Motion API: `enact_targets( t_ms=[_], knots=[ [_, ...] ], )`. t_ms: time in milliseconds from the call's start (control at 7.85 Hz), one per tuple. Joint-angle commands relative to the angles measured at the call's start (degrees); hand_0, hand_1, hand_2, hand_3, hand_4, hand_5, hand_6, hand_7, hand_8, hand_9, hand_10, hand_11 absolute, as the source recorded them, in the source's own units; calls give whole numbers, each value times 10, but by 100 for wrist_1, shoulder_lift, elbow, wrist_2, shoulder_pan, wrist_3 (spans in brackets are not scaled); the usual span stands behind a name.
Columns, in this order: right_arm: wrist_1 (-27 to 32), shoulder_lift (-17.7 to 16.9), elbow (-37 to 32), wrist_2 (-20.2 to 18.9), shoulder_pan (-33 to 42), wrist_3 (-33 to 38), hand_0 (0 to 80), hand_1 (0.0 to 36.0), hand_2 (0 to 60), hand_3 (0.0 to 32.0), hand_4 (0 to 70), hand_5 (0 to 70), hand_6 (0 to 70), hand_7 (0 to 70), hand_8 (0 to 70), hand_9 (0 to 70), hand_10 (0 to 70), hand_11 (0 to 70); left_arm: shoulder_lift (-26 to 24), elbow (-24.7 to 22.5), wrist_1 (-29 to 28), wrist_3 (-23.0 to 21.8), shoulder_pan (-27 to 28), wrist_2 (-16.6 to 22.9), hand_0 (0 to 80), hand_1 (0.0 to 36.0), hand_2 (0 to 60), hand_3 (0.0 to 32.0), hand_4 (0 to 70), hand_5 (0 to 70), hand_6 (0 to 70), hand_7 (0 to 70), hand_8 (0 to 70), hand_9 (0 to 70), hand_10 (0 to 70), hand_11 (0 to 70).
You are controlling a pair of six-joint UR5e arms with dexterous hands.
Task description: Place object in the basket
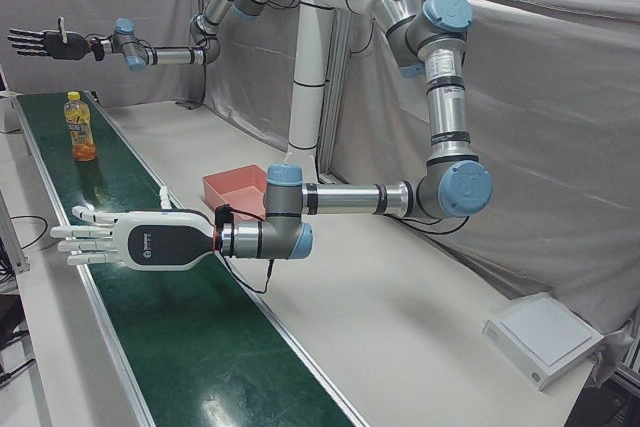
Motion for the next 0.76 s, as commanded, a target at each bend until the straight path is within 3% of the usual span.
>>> enact_targets(
  t_ms=[0,382,637],
  knots=[
    [0,0,0,0,0,0,0,0,0,0,0,0,0,0,0,0,0,0,-55,-4,224,136,28,-3,562,190,0,0,102,248,0,31,33,2,0,0],
    [0,0,0,0,0,0,0,0,0,0,0,0,0,0,0,0,0,0,-64,-21,382,260,19,-3,578,196,0,0,94,274,0,29,34,2,0,0],
    [0,0,0,0,0,0,0,0,0,0,0,0,0,0,0,0,0,0,-82,-91,374,251,10,-3,570,193,0,0,95,207,0,35,30,0,0,0]
  ],
)
